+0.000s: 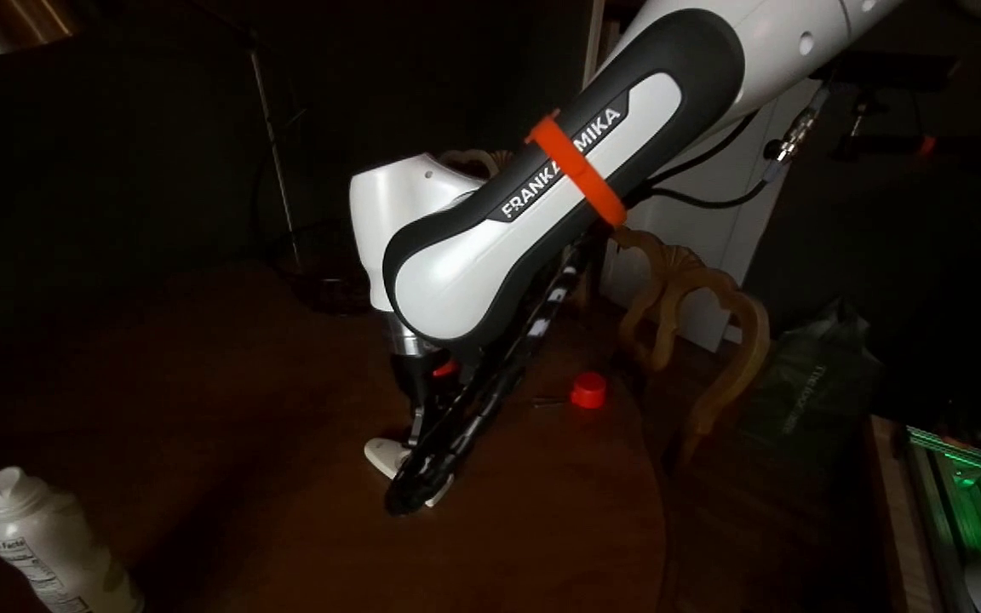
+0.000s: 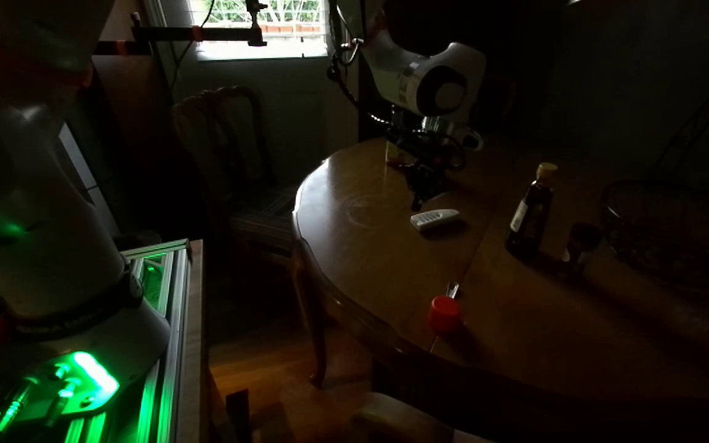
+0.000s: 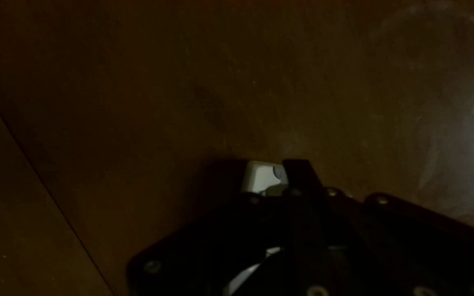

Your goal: Press the bottom button of the white remote

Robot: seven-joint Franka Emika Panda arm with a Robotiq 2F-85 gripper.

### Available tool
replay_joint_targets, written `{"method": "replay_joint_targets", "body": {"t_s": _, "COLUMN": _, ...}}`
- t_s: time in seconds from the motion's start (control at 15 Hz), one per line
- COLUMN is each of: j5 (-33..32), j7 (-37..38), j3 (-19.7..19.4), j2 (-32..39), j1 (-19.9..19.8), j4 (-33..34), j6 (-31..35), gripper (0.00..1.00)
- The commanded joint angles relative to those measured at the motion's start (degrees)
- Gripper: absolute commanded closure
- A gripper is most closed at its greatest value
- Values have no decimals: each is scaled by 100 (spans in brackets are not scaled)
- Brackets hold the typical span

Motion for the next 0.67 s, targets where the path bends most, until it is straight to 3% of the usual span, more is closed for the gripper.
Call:
{"method": "replay_joint_targets", "body": {"t_s": 0.0, "j5": -78, "j7": 25, "j3": -24, "j2": 378, "j1": 21, "j4": 392, "j6": 90, "gripper": 100}}
{"method": "replay_joint_targets", "body": {"t_s": 0.6, "j5": -178, "j7": 83, "j3": -97, "j2": 796, "j1": 57, "j4": 916, "j6": 48, "gripper": 100}}
